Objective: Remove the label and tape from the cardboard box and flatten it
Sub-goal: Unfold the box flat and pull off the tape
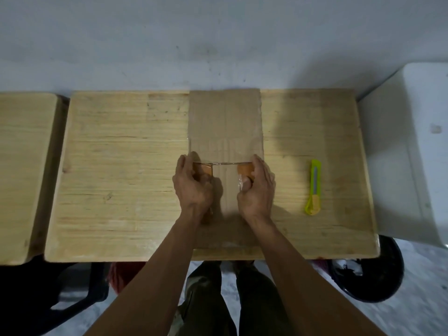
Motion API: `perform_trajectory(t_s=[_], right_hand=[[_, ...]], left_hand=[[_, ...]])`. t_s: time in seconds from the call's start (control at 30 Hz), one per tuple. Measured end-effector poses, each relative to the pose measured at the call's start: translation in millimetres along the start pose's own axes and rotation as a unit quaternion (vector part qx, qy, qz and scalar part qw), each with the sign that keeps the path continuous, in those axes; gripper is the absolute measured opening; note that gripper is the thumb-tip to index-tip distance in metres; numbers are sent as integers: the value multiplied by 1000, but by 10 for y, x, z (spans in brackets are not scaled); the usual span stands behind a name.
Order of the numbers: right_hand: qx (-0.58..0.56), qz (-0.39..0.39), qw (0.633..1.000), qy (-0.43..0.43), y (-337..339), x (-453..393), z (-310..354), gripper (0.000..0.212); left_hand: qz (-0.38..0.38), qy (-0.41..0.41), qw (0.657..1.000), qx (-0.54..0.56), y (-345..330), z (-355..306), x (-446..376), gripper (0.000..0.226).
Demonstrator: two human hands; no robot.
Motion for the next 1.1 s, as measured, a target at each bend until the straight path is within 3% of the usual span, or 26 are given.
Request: perform_trajectory(t_s=[0.1, 0.27, 0.43, 0.5, 0.7, 0.93, 1.1], right_hand=[[-52, 4, 998, -46, 52, -44, 46, 78], [-141, 37, 977, -158, 169, -174, 137, 96], [-231, 63, 953, -185, 219, -274, 253, 92], [-262, 68, 943, -193, 227, -305, 278, 93], [-289, 86, 934, -191, 239, -358, 307, 101], [-295, 114, 928, -195, 219, -429, 317, 103], [-330, 102, 921, -181, 251, -451, 309, 101]], left_hand=[[24, -4, 999, 30, 3, 9, -39, 68], [75, 90, 983, 142, 60, -67, -71, 67], [101, 115, 941, 301, 151, -92, -152, 27], [97, 121, 928, 338, 152, -92, -194, 28], [51, 143, 920, 361, 132, -78, -262, 15], [55, 148, 925, 345, 138, -71, -276, 9], [73, 171, 910, 370, 133, -73, -288, 10]])
Point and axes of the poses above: each hand's wrist, its own x-axis away from the middle knuckle, its own y-axis out of the back of the hand, z = x × y, the point moved 1 cm from there along -x, towards the middle knuckle, and after that the axes turned 5 degrees about z, right-handed, at the moved point
